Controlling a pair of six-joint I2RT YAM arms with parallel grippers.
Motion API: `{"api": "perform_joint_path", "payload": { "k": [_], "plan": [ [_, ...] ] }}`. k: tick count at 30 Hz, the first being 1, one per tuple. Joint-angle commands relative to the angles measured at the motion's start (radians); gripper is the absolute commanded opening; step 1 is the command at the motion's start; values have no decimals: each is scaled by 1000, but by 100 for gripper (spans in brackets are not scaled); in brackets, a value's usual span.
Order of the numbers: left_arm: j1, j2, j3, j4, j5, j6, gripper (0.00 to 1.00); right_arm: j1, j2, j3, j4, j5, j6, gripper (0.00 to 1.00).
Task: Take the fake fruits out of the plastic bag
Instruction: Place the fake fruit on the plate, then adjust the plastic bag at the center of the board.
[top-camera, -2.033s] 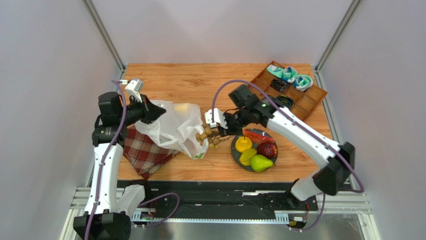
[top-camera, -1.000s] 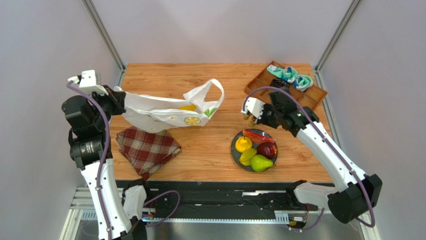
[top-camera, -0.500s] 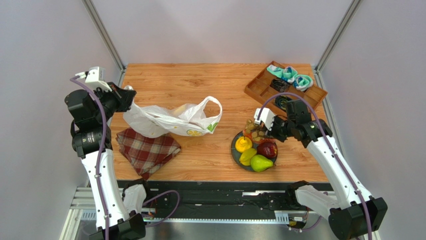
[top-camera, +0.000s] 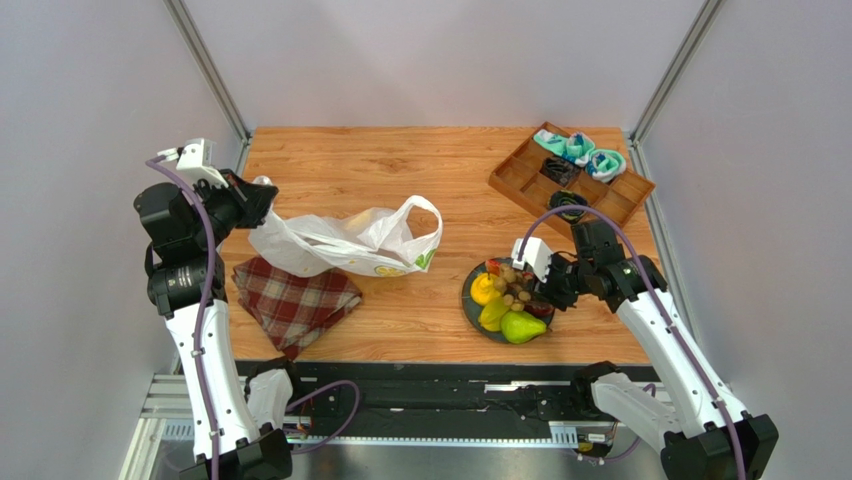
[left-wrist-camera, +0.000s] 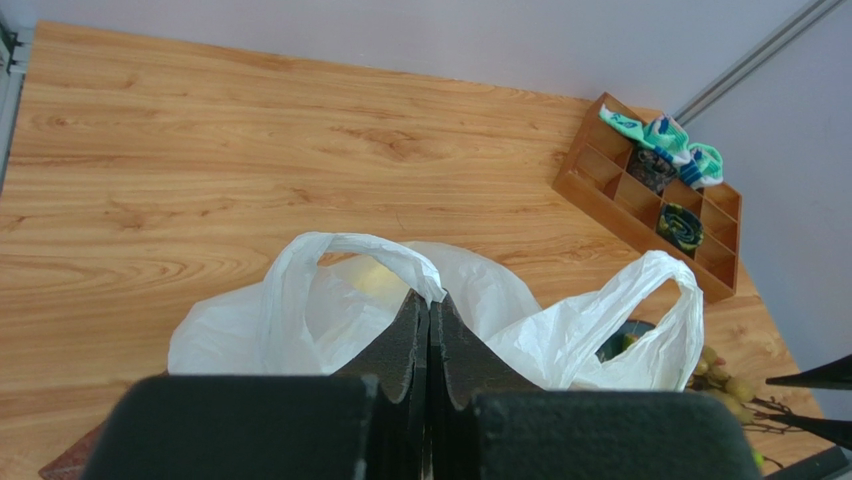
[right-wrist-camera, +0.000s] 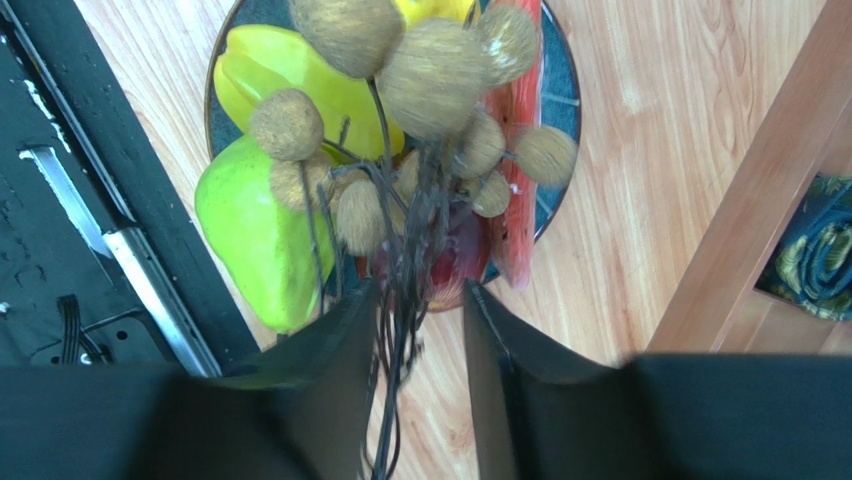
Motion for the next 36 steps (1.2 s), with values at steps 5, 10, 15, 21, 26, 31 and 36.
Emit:
{"api": "perform_joint_path", "payload": {
  "k": [5,10,15,21,26,31,36],
  "plan": [
    [7,-19,-18,35,60,12,0,-4,-26,112,-120,-22,-68,65],
    [5,-17,-50,40,153,5,0,-3,4,272,-107,-192,-1,70],
    [5,-57,-87,14,219,17,0,78,98,375,176,-360,311,71],
    [5,-134,-108,-112,264,60,0,414,270,467,443,-149,453,74],
    [5,-201,-124,-191,275,100,0,484,410,508,459,-160,512,99],
    [7,-235,-133,-242,275,117,0,491,507,485,505,-124,520,99],
    [5,-235,-122,-251,261,118,0,488,632,586,367,-130,475,55]
  ]
}}
